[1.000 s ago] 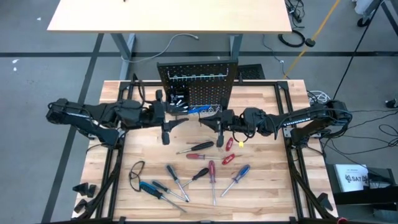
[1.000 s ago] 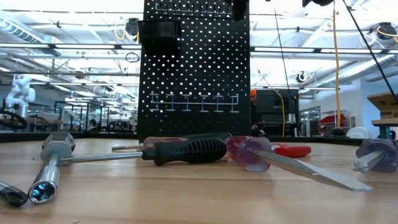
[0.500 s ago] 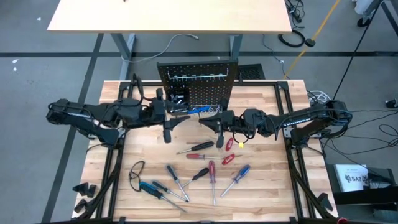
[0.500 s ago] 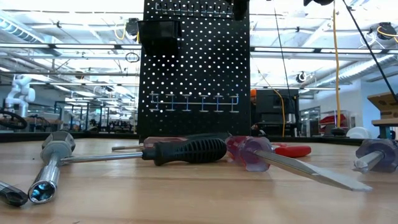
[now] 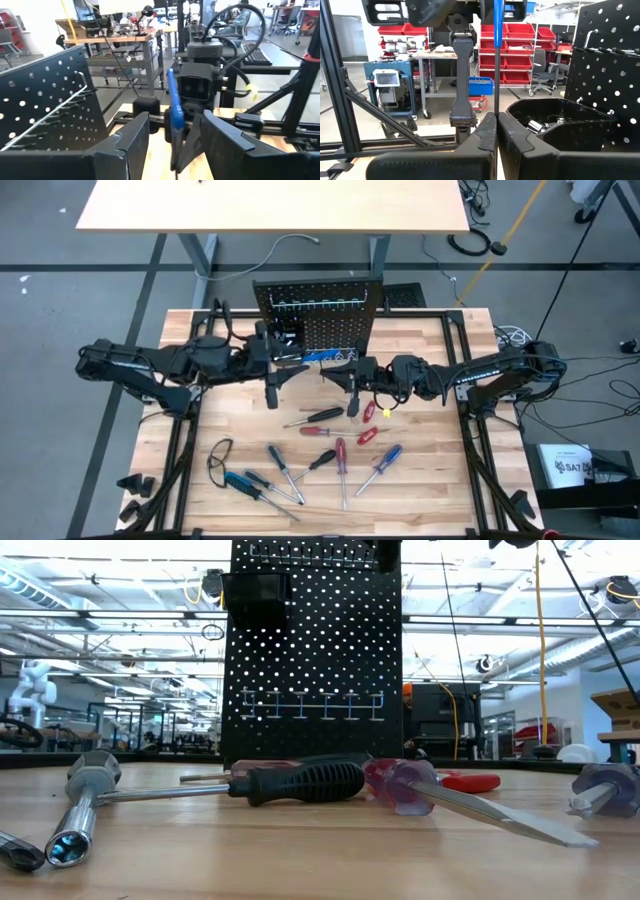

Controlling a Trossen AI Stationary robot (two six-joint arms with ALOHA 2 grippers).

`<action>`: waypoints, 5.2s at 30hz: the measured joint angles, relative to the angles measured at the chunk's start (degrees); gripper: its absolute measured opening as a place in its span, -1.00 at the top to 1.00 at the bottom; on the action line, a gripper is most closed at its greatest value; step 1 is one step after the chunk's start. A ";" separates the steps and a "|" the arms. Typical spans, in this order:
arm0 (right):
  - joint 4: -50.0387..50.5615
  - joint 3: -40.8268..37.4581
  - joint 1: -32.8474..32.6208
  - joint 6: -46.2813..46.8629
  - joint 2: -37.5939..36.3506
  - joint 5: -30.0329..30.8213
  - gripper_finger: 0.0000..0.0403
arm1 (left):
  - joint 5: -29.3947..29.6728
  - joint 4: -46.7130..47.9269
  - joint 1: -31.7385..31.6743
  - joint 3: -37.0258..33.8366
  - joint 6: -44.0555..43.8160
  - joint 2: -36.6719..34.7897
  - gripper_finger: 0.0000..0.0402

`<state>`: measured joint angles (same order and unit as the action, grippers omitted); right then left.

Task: Hang tools onto peg board
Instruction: Hang the pick tool on the pegboard

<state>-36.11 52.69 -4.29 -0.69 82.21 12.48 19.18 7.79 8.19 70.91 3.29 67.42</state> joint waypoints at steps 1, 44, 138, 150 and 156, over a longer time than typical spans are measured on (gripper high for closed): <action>0.01 0.00 0.00 0.00 0.00 0.23 1.00 | 0.00 0.00 -0.23 0.00 0.02 0.00 0.12; 0.93 0.00 -0.28 -0.58 0.00 5.67 1.00 | -4.36 -3.97 -4.07 0.02 0.80 2.45 0.94; 23.90 -14.73 1.75 10.12 -19.96 9.91 0.45 | -36.97 20.00 -35.89 32.15 1.14 16.63 0.96; 23.92 -14.73 1.75 9.94 -19.96 9.91 0.45 | -38.82 22.21 -36.38 32.11 0.02 20.09 0.96; 23.97 -14.73 1.75 9.91 -19.96 9.91 0.45 | -36.60 24.41 -36.29 32.11 0.13 20.09 0.96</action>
<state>-12.14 37.95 -2.55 9.22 62.26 22.39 -17.42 32.20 -28.10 103.02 3.42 87.51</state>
